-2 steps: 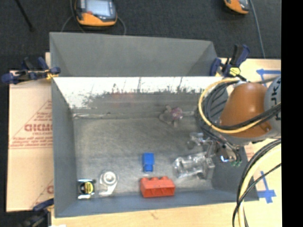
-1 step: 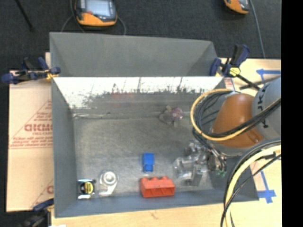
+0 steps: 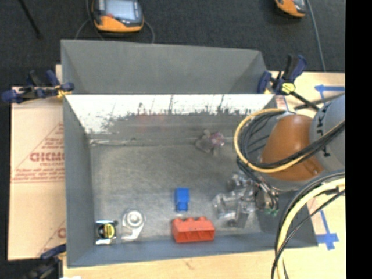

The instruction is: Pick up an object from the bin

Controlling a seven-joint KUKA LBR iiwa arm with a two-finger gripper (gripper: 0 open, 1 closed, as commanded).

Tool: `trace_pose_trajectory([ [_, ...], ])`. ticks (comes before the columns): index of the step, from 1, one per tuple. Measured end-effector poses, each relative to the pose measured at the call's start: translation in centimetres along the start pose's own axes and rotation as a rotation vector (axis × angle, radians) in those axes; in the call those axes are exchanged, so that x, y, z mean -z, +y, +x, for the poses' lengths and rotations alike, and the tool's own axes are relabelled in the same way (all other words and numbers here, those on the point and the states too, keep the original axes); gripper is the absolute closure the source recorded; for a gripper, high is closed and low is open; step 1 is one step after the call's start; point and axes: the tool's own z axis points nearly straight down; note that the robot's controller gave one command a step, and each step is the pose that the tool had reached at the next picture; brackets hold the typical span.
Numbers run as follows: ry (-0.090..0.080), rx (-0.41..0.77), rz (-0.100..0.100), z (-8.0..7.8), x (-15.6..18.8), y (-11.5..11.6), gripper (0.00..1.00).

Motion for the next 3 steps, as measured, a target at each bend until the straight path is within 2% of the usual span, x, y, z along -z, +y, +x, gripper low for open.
trace_pose_trajectory([
  [1, 0.000, 0.001, 0.000, 0.0, 0.0, 0.0, 1.00],
  [2, 0.002, 0.003, 0.001, -0.1, 1.3, -0.1, 1.00],
  [3, -0.003, 0.005, -0.001, -0.3, 9.8, -0.2, 1.00],
])
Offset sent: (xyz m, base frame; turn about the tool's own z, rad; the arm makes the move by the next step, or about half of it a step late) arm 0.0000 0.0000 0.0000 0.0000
